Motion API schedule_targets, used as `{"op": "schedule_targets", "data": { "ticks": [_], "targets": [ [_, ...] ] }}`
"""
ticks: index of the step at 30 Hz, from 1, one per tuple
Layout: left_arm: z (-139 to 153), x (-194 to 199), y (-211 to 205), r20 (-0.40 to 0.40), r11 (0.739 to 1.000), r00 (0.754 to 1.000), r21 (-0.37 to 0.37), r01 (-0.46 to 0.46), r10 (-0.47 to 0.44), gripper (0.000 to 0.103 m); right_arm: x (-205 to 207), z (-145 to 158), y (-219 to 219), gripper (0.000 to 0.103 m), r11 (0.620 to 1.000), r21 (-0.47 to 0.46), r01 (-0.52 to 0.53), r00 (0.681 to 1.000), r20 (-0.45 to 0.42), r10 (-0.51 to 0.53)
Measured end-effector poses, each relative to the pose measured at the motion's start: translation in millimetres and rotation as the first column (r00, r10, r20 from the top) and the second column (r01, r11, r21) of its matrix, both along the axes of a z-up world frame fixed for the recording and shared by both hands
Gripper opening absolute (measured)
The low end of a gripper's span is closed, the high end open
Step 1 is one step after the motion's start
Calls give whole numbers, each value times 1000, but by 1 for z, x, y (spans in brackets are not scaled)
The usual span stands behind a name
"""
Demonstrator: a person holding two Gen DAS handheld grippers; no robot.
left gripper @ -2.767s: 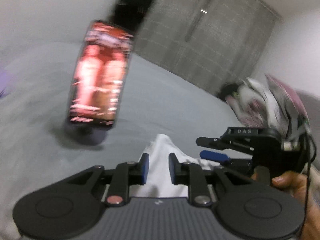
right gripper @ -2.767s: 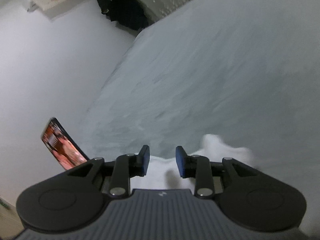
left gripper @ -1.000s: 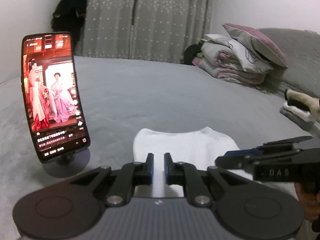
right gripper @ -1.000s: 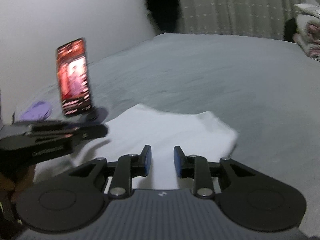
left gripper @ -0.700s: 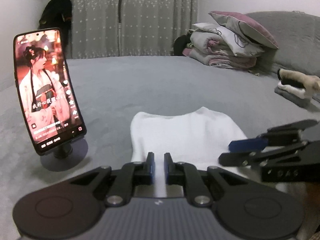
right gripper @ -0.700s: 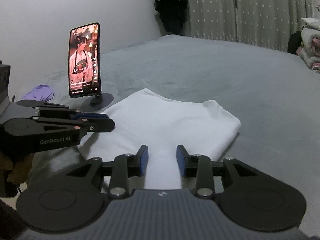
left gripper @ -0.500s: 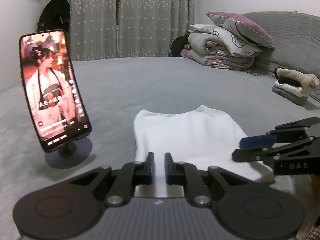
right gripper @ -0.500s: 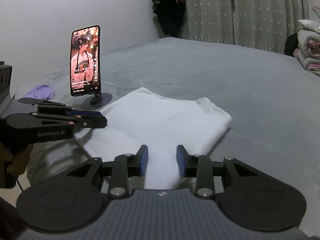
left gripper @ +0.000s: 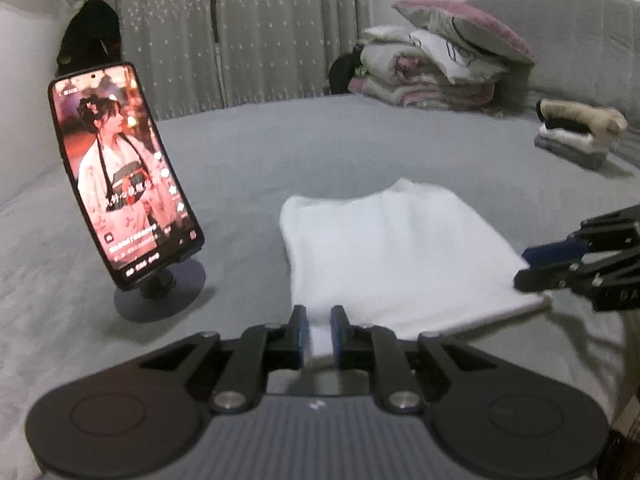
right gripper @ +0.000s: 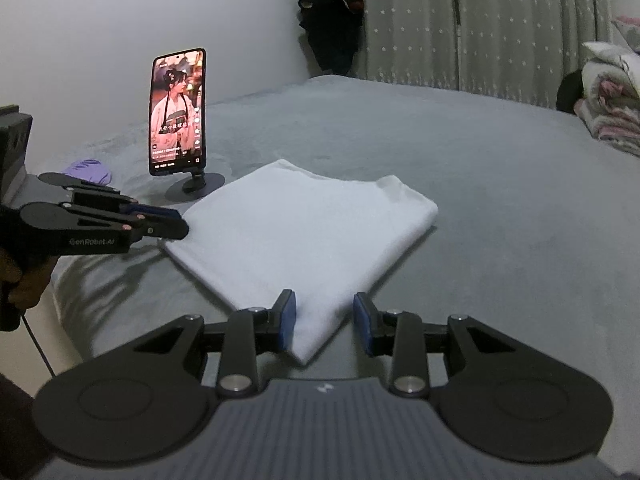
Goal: Fold clothes
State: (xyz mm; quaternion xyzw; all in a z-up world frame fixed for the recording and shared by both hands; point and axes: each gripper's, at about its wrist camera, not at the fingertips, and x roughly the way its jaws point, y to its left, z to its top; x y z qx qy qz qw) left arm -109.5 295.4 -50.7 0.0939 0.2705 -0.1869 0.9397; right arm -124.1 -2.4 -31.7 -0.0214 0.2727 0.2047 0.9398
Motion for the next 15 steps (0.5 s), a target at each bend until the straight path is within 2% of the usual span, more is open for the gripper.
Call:
{"op": "schedule_targets", "data": {
  "ticks": [3,5,12,15],
  "targets": [
    [2,-2,1,-12,1000,1000,22,6,-6,20,-6,0,-4,36,1000,-1,4,1000,-7,-4],
    [3,-4,2,-15,999,1000,33,7,-7,31,-9,0,-6,36,1000,-12,4,1000,-11,-4],
    [11,-7,2,-37,996,999,84,7,-4,45,-22,0,-22,37,999,-46,12,1000,-19,-13],
    [18,-7,-3,-52,995,999,102,4,2,59,-23,1,-29,45,999,-45,23,999,-35,-25]
  ]
}}
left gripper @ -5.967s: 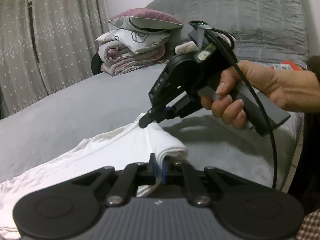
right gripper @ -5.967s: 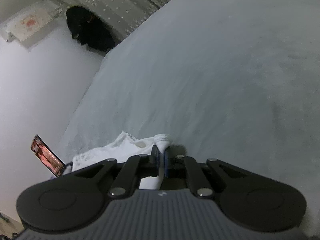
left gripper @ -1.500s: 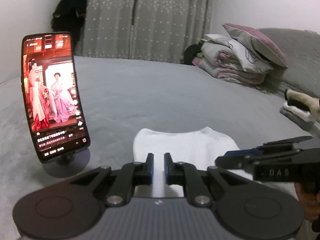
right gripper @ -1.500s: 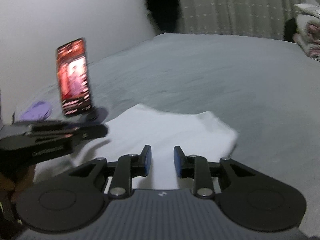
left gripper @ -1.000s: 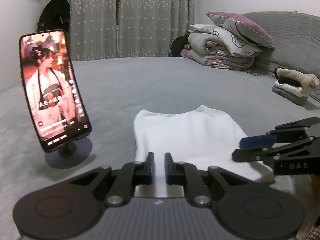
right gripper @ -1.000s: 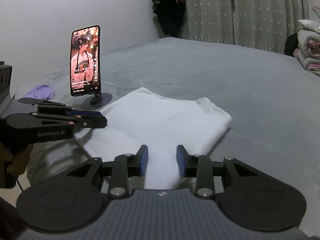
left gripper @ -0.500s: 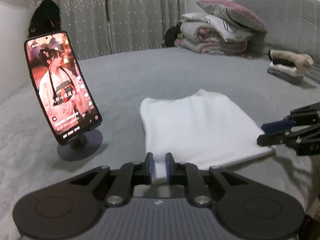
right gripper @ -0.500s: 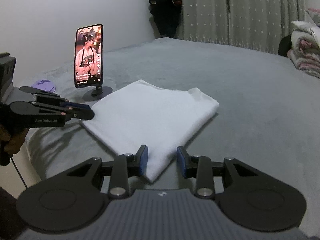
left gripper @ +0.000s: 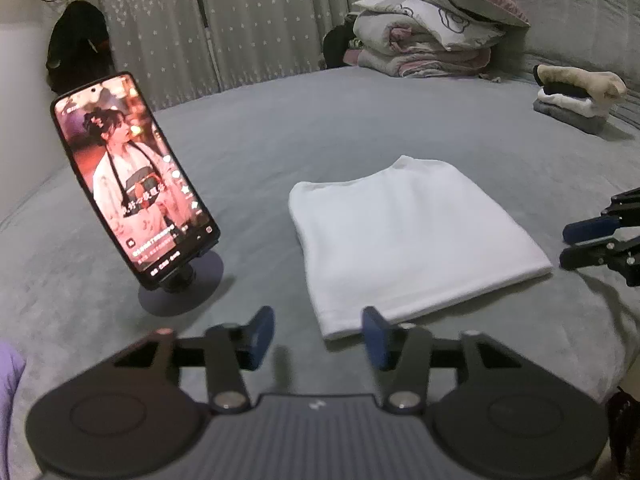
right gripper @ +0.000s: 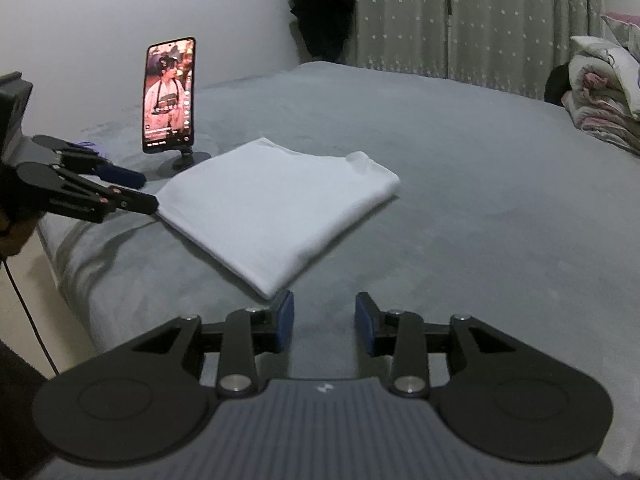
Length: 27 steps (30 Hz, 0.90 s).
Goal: Fold clothes
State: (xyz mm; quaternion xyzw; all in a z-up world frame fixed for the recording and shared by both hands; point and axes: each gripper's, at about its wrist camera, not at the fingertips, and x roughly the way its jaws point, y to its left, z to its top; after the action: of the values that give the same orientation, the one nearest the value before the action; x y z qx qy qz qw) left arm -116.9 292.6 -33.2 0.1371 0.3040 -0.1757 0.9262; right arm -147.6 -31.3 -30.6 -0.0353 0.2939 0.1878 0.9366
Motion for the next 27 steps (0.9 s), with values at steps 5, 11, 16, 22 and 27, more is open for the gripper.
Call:
{"op": "schedule_targets", "data": {
  "ticks": [5,11,16,22,27],
  "targets": [
    [4,3,-16,-26,997,1000,77,-13,15,75,2,6,-6,55,1000,24,13,1000,-27,-12],
    [10,7,-24,-58,998,998,63,-2,5,82,6,11,-1,63,1000,11,21,999,-48,-20],
    [14,17,-27,-95,1000,995,1,11,-11,83,13,10,-3,63,997,65,30,995,-100,-24],
    [13,29,-27,-134,998,991,-56,-14,7,83,26,9,-9,63,982,174,70,984,-174,-39],
    [8,44,-22,-185,990,982,-133,-56,31,83,38,7,-14,63,959,260,110,974,-220,-52]
  ]
}}
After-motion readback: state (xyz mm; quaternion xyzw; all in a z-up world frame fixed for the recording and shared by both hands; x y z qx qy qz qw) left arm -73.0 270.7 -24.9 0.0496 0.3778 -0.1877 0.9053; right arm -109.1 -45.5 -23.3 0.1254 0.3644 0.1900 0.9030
